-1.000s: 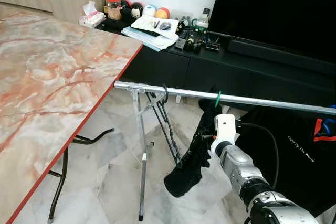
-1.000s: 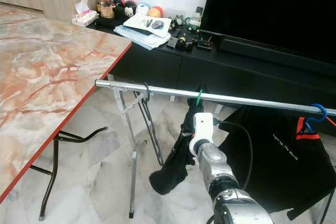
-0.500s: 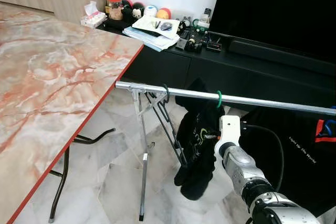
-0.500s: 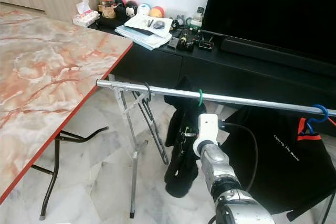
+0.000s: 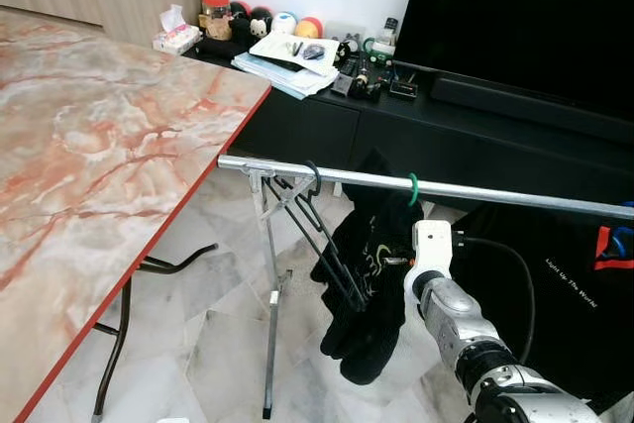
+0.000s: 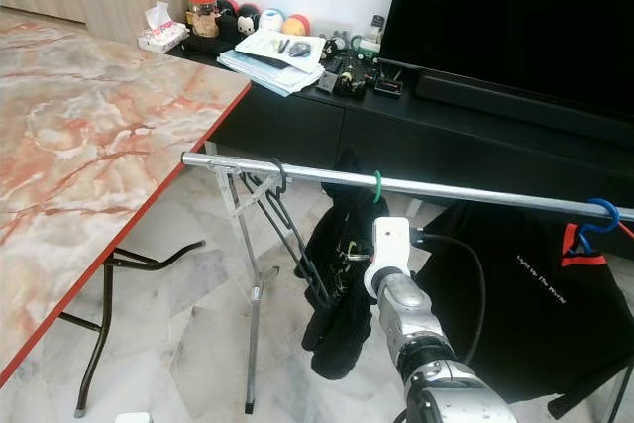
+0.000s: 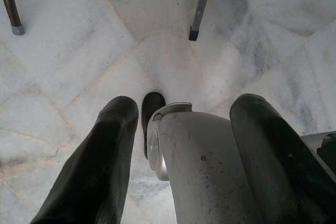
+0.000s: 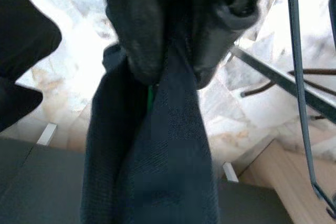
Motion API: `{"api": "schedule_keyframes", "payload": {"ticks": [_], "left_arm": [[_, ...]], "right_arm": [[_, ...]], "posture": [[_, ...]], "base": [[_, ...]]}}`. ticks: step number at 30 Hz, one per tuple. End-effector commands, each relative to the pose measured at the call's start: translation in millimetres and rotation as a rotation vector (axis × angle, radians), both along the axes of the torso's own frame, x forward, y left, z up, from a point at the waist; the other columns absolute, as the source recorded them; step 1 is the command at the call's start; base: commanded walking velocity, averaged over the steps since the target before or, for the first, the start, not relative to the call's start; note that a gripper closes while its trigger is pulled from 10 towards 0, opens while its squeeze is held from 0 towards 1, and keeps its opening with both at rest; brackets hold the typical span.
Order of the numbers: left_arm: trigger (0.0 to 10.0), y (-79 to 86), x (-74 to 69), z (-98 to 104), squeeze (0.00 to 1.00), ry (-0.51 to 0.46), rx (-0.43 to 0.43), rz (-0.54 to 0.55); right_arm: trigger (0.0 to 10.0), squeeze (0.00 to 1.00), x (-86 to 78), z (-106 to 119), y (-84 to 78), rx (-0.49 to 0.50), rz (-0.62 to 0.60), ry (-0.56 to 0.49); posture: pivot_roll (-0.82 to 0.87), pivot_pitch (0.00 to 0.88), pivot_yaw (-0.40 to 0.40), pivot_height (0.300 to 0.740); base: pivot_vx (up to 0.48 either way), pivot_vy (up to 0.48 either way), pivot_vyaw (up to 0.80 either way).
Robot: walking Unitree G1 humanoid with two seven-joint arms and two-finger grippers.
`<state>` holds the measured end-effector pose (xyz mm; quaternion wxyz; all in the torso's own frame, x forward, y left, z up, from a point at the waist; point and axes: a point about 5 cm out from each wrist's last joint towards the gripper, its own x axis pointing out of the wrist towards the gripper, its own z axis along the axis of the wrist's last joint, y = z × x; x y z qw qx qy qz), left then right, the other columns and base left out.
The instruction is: Hang hanger
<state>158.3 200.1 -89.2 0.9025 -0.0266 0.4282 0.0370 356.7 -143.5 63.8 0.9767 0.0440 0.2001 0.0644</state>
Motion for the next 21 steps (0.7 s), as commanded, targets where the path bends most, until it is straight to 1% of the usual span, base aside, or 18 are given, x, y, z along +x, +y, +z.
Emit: {"api": "schedule_keyframes", "payload": {"ticks": [1, 2, 3, 9, 11, 12, 13, 14, 21], "left_arm": [[10.0, -3.8, -16.8, -8, 0.00, 0.070, -0.017, -0.005], [10.0, -3.8, -16.9, -8, 0.00, 0.070, -0.017, -0.006], [10.0, -3.8, -16.9, -8, 0.00, 0.070, -0.017, -0.006], [10.0, -0.7, -15.3, -7, 0.00, 0.055, 0.014, 0.003], [10.0, 6.6, -18.7, -6, 0.00, 0.045, 0.020, 0.013], [10.0, 10.0, -20.8, -6, 0.00, 0.044, 0.021, 0.017], [10.0, 12.2, -22.3, -6, 0.00, 0.043, 0.021, 0.020], [10.0, 13.1, -23.0, -6, 0.00, 0.042, 0.021, 0.021], [10.0, 15.0, -24.0, -6, 0.00, 0.038, 0.018, 0.023]], "right_arm": [[10.0, 1.00, -8.2, -13, -4.8, -0.005, -0.025, 0.059], [10.0, 1.00, -7.0, -12, -6.8, -0.011, -0.041, 0.053], [10.0, 0.00, -6.8, -11, -7.4, -0.012, -0.045, 0.052], [10.0, 0.00, -4.4, -8, -8.0, -0.003, -0.054, 0.039], [10.0, 0.00, -3.5, -6, -7.7, 0.004, -0.057, 0.028], [4.8, 0.00, -3.0, -5, -7.6, 0.011, -0.057, 0.022], [4.8, 0.00, -2.5, -4, -7.4, 0.017, -0.056, 0.015], [0.0, 0.00, -2.1, -4, -7.2, 0.021, -0.056, 0.010], [0.0, 0.00, -0.6, -1, -6.5, 0.020, -0.045, 0.001]], "posture": [[0.17, 0.088, -0.084, 0.740], [0.17, 0.088, -0.084, 0.740], [0.17, 0.088, -0.083, 0.740], [0.17, 0.084, -0.084, 0.740], [0.17, 0.083, -0.084, 0.740], [0.18, 0.081, -0.084, 0.740], [0.18, 0.081, -0.084, 0.740], [0.18, 0.080, -0.084, 0.740], [0.18, 0.080, -0.086, 0.740]], "base": [[0.000, 0.000, 0.00], [0.000, 0.000, 0.00], [0.000, 0.000, 0.00], [0.000, 0.000, 0.00], [0.000, 0.000, 0.00], [0.000, 0.000, 0.00], [0.000, 0.000, 0.00], [0.000, 0.000, 0.00], [0.000, 0.000, 0.00]]}}
